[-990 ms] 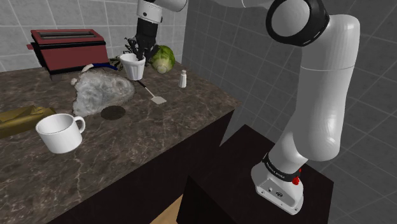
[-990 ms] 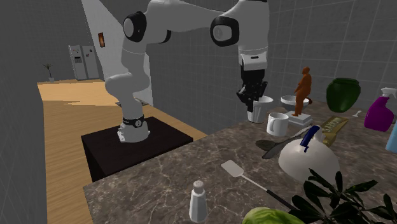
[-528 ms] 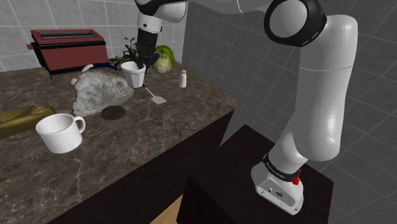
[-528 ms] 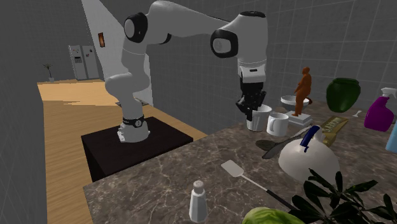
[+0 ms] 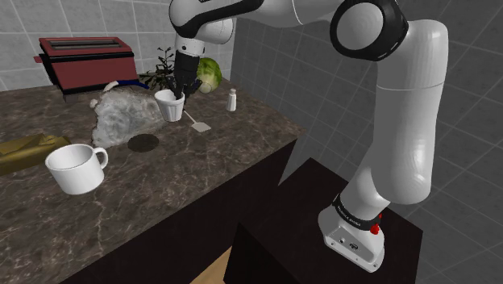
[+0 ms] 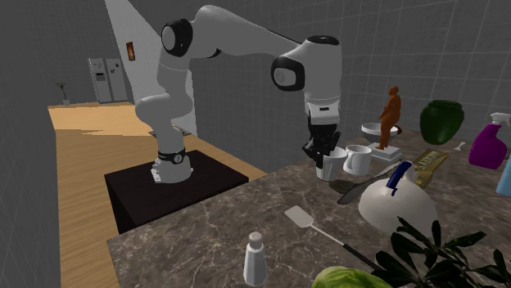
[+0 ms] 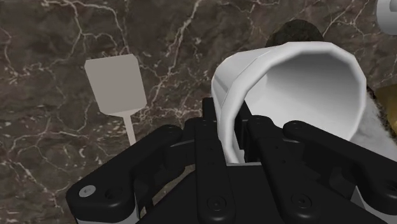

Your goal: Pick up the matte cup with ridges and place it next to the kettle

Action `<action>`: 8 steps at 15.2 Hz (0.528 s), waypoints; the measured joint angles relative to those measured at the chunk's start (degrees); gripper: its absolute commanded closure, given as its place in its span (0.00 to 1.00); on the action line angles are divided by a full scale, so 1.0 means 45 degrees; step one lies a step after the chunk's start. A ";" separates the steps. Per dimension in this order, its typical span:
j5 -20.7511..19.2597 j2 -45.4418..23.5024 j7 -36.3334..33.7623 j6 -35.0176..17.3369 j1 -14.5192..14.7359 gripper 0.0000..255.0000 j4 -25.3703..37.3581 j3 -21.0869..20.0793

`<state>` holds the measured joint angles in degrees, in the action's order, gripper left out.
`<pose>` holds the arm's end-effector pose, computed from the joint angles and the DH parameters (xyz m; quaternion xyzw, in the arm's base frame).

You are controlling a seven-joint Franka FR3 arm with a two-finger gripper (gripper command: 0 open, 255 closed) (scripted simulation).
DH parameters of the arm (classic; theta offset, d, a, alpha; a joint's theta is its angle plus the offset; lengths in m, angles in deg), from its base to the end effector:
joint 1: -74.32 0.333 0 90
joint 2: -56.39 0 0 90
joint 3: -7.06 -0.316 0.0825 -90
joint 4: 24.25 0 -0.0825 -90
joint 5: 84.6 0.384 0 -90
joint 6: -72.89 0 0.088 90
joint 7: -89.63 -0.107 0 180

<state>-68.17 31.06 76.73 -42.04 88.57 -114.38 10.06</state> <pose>0.6626 0.1538 0.3871 -0.9903 0.0726 0.0286 0.1148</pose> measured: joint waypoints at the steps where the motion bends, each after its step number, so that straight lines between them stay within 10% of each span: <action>1: 0.0019 -0.0065 0.0050 -0.0106 -0.0014 1.00 -0.0048 -0.0002; 8: 0.0171 -0.0496 0.0330 -0.1103 -0.0015 1.00 -0.0647 -0.0054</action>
<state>-67.40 28.83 78.22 -47.01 88.50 -117.29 9.82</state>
